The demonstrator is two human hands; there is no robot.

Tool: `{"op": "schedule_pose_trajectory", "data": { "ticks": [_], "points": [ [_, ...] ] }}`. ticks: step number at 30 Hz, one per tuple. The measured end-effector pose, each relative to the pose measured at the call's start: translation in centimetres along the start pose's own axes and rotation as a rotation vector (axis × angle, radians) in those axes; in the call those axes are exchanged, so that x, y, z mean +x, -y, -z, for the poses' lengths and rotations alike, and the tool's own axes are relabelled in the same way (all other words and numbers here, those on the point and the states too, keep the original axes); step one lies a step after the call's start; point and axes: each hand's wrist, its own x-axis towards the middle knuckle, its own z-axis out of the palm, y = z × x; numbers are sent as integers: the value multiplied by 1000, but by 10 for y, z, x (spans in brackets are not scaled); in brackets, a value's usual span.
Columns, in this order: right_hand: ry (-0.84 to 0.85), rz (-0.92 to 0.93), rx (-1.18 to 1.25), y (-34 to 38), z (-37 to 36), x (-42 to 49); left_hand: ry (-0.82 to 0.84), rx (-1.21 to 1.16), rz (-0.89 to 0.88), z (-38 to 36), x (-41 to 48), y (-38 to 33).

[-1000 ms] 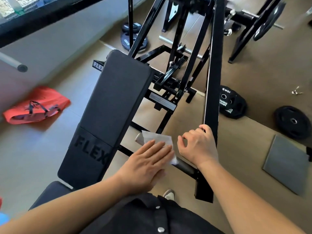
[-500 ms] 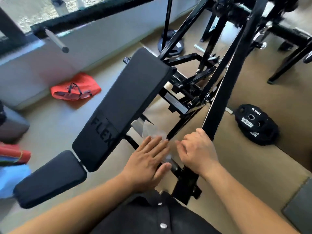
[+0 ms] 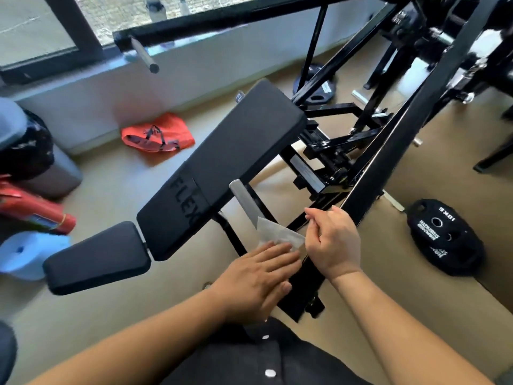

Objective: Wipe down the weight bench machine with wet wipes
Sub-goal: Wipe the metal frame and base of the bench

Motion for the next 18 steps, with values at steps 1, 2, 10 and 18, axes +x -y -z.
{"op": "schedule_pose_trajectory", "data": {
  "ticks": [1,2,10,18],
  "points": [
    [7,-2,2,0,0,-1,6,7,-18,3,4,5],
    [11,1,7,1,0,-2,-1,33,-10,8,10,12],
    [56,31,-108,1,-1,1,-104,99,158,-14,11,4],
    [298,27,-416,13,0,8,-202,220,429,30,41,62]
  ]
}}
